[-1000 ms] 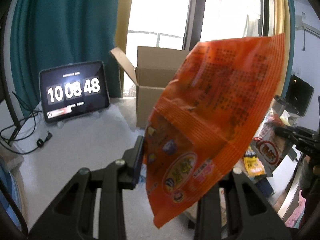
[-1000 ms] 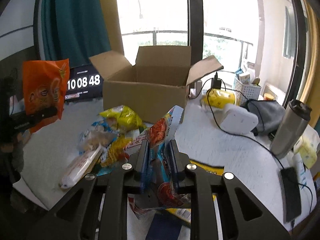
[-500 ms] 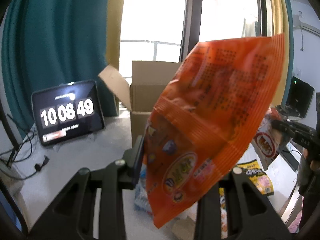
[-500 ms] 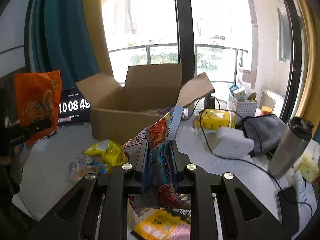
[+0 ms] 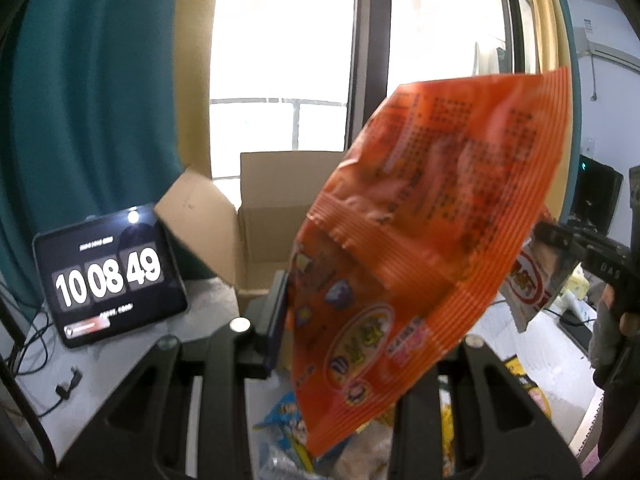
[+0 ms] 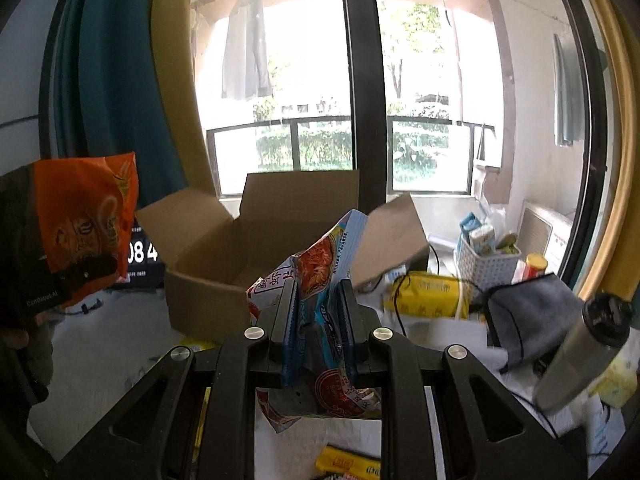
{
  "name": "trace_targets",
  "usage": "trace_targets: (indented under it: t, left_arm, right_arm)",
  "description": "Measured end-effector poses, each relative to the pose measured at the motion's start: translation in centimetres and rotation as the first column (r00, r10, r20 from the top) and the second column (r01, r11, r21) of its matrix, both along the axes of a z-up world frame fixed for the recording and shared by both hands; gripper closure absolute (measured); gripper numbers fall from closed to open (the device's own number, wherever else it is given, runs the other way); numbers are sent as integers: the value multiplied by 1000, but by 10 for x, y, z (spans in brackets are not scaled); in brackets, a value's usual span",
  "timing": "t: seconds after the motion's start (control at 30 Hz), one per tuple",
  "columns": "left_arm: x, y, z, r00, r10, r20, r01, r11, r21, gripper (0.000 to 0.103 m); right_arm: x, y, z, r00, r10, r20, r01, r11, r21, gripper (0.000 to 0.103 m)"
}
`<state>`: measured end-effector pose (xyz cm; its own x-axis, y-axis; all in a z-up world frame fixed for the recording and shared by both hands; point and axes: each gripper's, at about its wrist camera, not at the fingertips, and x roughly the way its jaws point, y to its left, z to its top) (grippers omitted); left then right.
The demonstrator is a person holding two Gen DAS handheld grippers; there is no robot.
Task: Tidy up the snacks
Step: 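Carry the orange bag and shrimp flakes bag into the box and release both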
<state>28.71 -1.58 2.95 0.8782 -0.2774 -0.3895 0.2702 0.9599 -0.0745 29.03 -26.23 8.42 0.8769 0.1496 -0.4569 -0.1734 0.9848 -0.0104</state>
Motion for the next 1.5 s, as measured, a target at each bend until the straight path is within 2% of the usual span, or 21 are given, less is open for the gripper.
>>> trace_targets:
  t: [0.37, 0.8, 0.87, 0.93, 1.0, 1.03, 1.1, 1.13, 1.5]
  left_arm:
    - [58, -10, 1, 1000, -5, 11, 5, 1000, -5, 70]
    - [144, -3, -1, 998, 65, -6, -65, 998, 12, 69]
    - [157, -1, -2, 995, 102, 0, -102, 994, 29, 69]
    - [169, 3, -3, 990, 142, 2, -142, 989, 33, 67]
    - [179, 8, -4, 988, 152, -15, -151, 988, 25, 55]
    - [182, 10, -5, 988, 156, -18, -156, 988, 16, 54]
    - [184, 16, -6, 988, 150, -25, -150, 989, -5, 35]
    - [183, 19, -5, 989, 145, -24, -145, 989, -21, 31]
    - [137, 50, 14, 979, 199, 35, -196, 978, -68, 29]
  right_arm:
    - [57, 2, 7, 999, -16, 41, 15, 1000, 25, 82]
    - [144, 24, 9, 998, -8, 60, 5, 999, 51, 82]
    - [156, 32, 8, 998, 3, 58, -6, 998, 60, 82]
    - [167, 41, 6, 998, 19, 54, -23, 998, 64, 82]
    - [174, 50, 5, 998, 35, 53, -38, 997, 62, 82]
    - [178, 56, 4, 998, 44, 51, -47, 997, 60, 82]
    - [182, 63, 0, 997, 58, 44, -61, 996, 62, 82]
    - [183, 68, -1, 997, 67, 41, -70, 996, 63, 82]
    - [191, 112, -10, 979, 202, -14, -199, 972, 126, 79]
